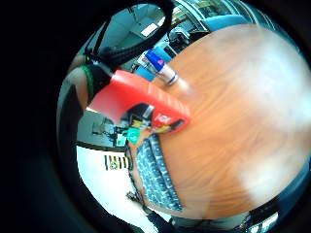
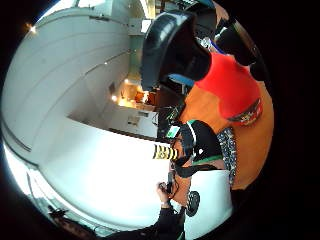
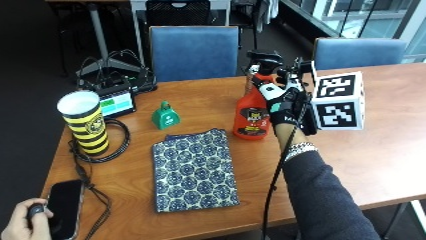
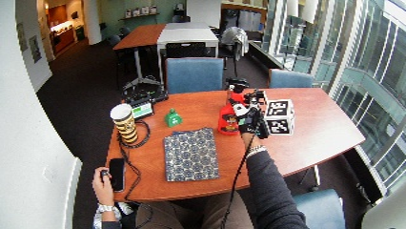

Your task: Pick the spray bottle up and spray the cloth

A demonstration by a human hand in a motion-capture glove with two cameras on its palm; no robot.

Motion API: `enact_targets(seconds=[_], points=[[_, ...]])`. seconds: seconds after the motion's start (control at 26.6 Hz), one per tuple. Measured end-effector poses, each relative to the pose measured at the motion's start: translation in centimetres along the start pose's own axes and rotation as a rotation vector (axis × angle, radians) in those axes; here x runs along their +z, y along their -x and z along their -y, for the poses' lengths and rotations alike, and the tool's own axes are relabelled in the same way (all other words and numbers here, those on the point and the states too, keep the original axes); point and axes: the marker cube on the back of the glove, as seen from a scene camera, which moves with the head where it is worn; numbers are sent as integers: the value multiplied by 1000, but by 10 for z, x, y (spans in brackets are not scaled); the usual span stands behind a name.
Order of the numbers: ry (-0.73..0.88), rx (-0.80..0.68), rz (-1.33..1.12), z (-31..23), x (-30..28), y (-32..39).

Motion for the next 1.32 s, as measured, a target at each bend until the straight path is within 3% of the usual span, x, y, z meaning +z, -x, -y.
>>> enact_targets(seconds=[0.6,0.94,1.32], points=[[214,63,167,23,-1,12],[464,-2,220,34,12,13],[480,-94,175,41,25,24]])
